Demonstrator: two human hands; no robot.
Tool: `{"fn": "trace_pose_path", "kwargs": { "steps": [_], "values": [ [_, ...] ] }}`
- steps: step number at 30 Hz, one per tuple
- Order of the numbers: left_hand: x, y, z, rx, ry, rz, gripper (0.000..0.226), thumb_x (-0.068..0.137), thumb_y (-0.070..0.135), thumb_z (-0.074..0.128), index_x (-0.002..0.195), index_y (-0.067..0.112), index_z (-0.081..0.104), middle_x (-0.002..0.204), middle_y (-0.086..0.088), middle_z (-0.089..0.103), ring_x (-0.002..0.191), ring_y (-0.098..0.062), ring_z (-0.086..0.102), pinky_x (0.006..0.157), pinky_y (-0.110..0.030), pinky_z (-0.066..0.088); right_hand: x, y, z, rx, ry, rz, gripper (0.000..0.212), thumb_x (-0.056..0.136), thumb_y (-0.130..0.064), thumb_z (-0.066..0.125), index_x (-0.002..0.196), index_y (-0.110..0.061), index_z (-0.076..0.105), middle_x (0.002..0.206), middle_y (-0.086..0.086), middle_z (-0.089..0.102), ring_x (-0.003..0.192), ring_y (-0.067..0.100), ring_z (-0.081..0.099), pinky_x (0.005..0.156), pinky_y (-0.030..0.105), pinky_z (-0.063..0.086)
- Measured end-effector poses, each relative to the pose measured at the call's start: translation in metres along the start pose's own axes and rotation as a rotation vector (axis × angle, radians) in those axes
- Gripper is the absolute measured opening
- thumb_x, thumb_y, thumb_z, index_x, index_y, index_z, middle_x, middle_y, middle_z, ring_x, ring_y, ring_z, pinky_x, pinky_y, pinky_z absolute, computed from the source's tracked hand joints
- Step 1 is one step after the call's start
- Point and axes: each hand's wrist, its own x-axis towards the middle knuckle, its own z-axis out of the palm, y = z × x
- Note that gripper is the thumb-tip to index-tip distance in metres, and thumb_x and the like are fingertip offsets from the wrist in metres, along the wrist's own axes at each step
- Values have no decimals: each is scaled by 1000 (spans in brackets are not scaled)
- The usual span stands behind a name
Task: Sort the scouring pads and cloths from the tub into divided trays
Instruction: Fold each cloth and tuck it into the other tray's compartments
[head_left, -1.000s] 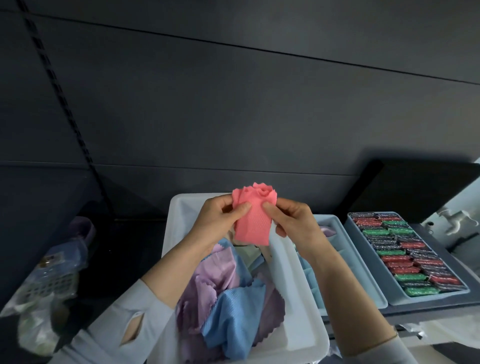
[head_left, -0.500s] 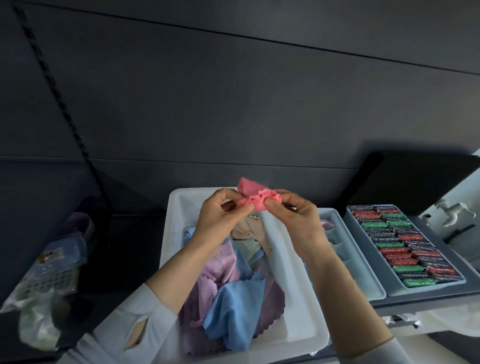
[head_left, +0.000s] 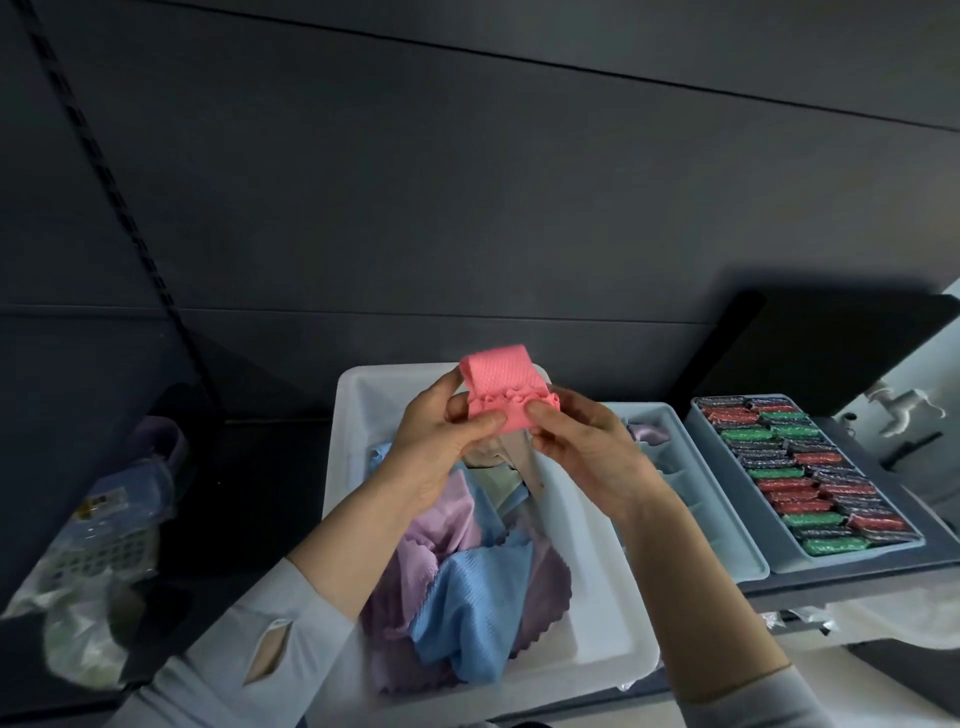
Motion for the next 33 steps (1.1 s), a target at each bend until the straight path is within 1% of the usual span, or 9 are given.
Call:
{"fn": "trace_pose_path", "kwargs": {
  "steps": [3, 9, 14, 16, 19, 22, 25, 29, 33],
  "values": [
    [-2, -2, -3, 85, -42, 27, 42, 85, -9, 64, 122, 9, 61, 110, -9, 72, 100, -21, 70, 70, -26, 58, -7, 1, 1, -27, -44, 1, 16, 81, -17, 70, 96, -11, 73, 85, 3, 67, 73, 11, 59, 66, 22, 50],
    [-3, -15, -9, 209, -80, 58, 39, 86, 0, 68, 120, 17, 64, 110, -5, 70, 102, -16, 68, 78, -31, 58, -17, 14, -8, -72, -41, 45, 33, 86, -8, 66, 119, -12, 66, 81, 12, 48, 63, 15, 46, 56, 25, 38],
    [-6, -31, -1, 201, -120, -20, 38, 85, -15, 55, 89, 17, 74, 104, 4, 69, 90, -5, 67, 69, -18, 54, -30, 31, -17, -5, 29, 49, 30, 90, 4, 50, 84, -18, 69, 65, 6, 43, 55, 13, 39, 50, 21, 29],
    [-8, -38, 3, 195, -186, -49, 35, 90, -9, 50, 90, 14, 76, 115, -3, 68, 103, -10, 67, 76, -20, 54, -35, 38, -25, 6, 74, 28, 30, 91, 6, 50, 79, -17, 64, 63, 5, 45, 54, 13, 40, 49, 22, 29],
    [-7, -50, 13, 201, -228, -103, 17, 95, 7, 55, 102, 5, 71, 106, -3, 74, 105, -15, 68, 86, -27, 56, -41, 43, -39, -58, 119, -9, 20, 94, 5, 50, 86, -11, 59, 63, 7, 48, 54, 16, 45, 49, 25, 37],
    [2, -69, 30, 316, -171, -46, 15, 84, 10, 73, 99, 7, 71, 101, 0, 75, 102, -17, 69, 96, -37, 53, -38, 47, -59, -64, 145, 80, 22, 95, -3, 43, 87, -16, 59, 79, 14, 60, 66, 27, 59, 55, 31, 48],
    [14, -87, 54, 388, -175, -30, 20, 77, 13, 80, 96, 15, 74, 100, 1, 76, 100, -17, 70, 94, -36, 52, -32, 47, -94, -179, 150, 160, 16, 95, -31, 53, 86, -20, 61, 94, 15, 65, 89, 32, 66, 67, 33, 56],
    [29, -113, 95, 477, -128, -5, 21, 79, 0, 76, 96, 13, 73, 98, 2, 75, 95, -15, 71, 89, -34, 55, -29, 33, -155, -258, -35, 197, 22, 85, -14, 73, 102, -10, 58, 95, 14, 70, 91, 27, 69, 85, 38, 58],
    [50, -143, 140, 598, -83, 2, 25, 77, 2, 77, 96, 17, 72, 99, 5, 74, 92, -14, 71, 90, -38, 56, -16, 7, -220, -358, -202, 310, 39, 77, -13, 75, 115, -14, 68, 112, 20, 67, 105, 30, 66, 95, 42, 54]
  ]
}}
